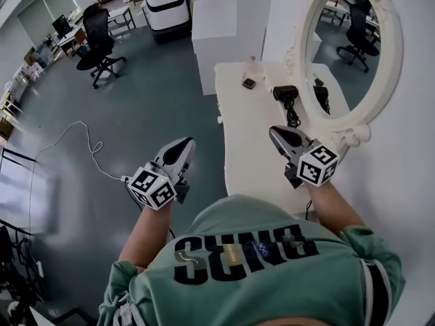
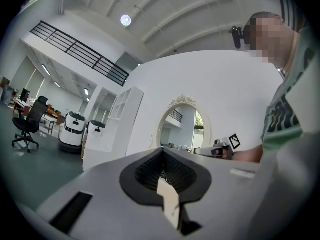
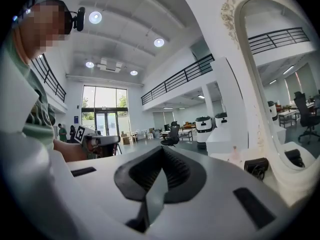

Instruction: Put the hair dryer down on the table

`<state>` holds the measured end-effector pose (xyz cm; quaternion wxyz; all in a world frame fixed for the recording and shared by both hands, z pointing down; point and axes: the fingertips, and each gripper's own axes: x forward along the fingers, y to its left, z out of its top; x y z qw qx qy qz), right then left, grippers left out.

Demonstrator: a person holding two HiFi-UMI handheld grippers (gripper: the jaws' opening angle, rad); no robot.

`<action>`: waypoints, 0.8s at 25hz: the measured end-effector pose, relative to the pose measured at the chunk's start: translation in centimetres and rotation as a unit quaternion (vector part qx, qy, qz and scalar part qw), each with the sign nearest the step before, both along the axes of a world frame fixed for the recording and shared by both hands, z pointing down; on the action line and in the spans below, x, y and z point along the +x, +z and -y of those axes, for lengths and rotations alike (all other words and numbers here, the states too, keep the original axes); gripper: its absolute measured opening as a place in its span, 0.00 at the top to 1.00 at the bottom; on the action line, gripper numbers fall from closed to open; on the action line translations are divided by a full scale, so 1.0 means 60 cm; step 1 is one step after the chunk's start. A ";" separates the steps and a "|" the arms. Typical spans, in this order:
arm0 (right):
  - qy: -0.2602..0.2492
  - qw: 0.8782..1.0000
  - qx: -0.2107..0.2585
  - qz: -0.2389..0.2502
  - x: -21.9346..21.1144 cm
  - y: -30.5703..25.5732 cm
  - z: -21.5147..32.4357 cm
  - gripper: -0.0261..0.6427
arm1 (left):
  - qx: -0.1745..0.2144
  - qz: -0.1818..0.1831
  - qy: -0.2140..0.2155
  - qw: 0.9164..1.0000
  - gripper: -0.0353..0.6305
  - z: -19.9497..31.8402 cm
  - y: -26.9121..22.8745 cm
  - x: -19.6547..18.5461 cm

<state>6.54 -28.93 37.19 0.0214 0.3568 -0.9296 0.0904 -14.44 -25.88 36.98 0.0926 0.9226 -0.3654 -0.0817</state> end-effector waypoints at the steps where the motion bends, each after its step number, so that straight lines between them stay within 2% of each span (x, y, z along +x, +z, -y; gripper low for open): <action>1: 0.000 1.000 -0.001 0.005 0.002 0.002 -0.004 0.97 | -0.002 0.000 -0.003 1.000 0.95 -0.005 0.002 0.000; 10: 0.001 1.000 -0.010 0.001 0.011 0.039 0.001 0.97 | -0.018 -0.006 -0.021 1.000 0.95 -0.023 0.041 -0.002; 20: 0.001 1.000 -0.010 0.000 0.008 0.044 -0.003 0.97 | -0.018 -0.010 -0.023 1.000 0.95 -0.030 0.040 -0.004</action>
